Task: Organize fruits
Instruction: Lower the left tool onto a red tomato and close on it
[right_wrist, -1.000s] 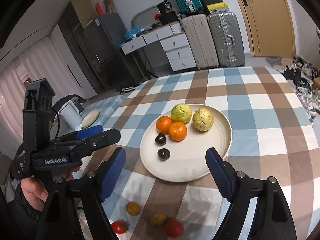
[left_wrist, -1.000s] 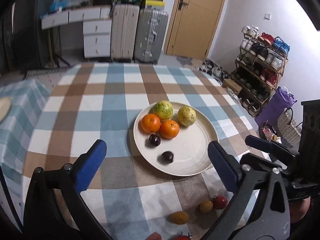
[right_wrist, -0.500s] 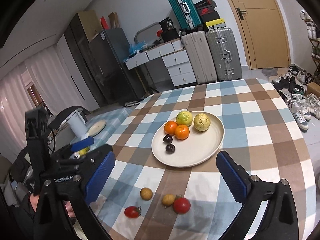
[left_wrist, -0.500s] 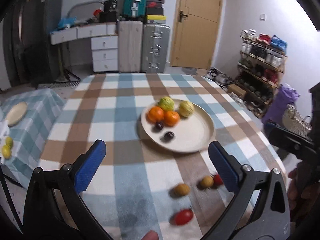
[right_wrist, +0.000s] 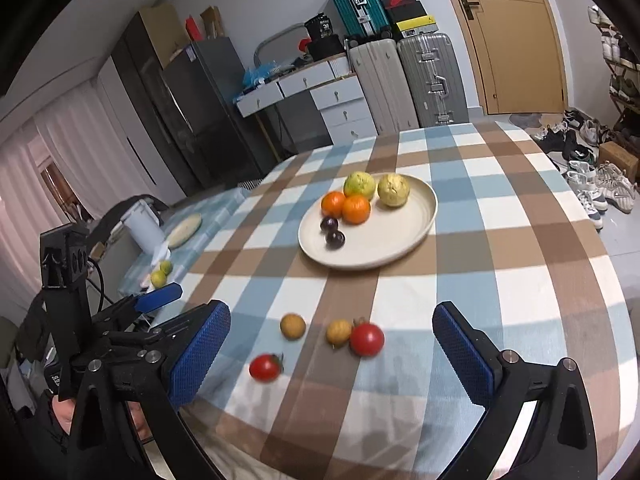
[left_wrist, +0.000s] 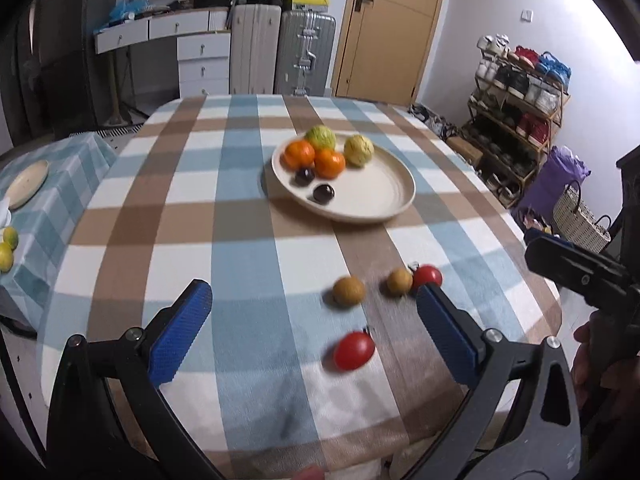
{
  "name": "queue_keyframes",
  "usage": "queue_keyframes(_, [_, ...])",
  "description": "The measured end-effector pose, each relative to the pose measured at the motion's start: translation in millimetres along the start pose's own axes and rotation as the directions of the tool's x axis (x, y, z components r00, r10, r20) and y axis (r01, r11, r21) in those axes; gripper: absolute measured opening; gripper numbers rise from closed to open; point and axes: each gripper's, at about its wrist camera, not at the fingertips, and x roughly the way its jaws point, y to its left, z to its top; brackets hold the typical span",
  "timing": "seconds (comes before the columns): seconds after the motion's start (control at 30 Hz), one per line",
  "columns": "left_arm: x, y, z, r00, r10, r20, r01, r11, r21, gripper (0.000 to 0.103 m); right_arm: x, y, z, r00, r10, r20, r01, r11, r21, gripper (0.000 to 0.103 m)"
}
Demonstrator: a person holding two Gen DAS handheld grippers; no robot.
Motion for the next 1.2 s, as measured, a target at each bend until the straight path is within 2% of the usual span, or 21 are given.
queue_keyframes(0.4, [28, -22, -14, 0.995, -0.006, -0.104, 0.011, 0.999, 0.049, 0.102, -2, -5, -3, 0.999, -0.039, -0.010, 0.039, 0.999, 0.008, 0.103])
queue_keyframes(0.57, [45, -31, -19, 0.987, 0.009, -0.159, 0.003, 0.997, 0.077, 0.102, -1, 0, -4, 0.999, -0.043, -0.024, 0.043, 0.999, -0.015, 0.103])
queue_keyframes(0.7, [59, -34, -25, 0.976, -0.008, -0.217, 0.024, 0.997, 0.073, 0.102, -2, 1, -3, 0.999, -0.044, -0.019, 0.043, 0.999, -0.020, 0.103])
queue_keyframes(0.9, [63, -34, -26, 0.976, 0.000, -0.218, 0.015, 0.998, 0.068, 0.101, -4, -5, -2, 0.999, -0.040, -0.018, 0.040, 0.999, 0.007, 0.103])
queue_keyframes(1.0, [67, -31, -27, 0.969, -0.014, -0.245, 0.027, 0.998, 0.051, 0.088, -5, -4, -2, 0.999, -0.038, -0.012, 0.038, 0.999, 0.005, 0.103])
queue_keyframes(1.07, [70, -26, -28, 0.961, -0.047, -0.273, 0.054, 0.998, 0.019, 0.068, -5, -4, -2, 0.999, -0.037, -0.014, 0.037, 0.999, 0.006, 0.103])
queue_keyframes(1.13, [71, -22, -28, 0.957, -0.074, -0.281, 0.075, 0.997, -0.008, 0.062, -5, -5, -2, 0.999, -0.036, -0.018, 0.037, 0.999, 0.009, 0.103])
queue_keyframes(1.2, [71, -22, -27, 0.958, -0.076, -0.276, 0.078, 0.997, -0.005, 0.051, -5, -5, -2, 0.999, -0.038, -0.019, 0.038, 0.999, 0.010, 0.103])
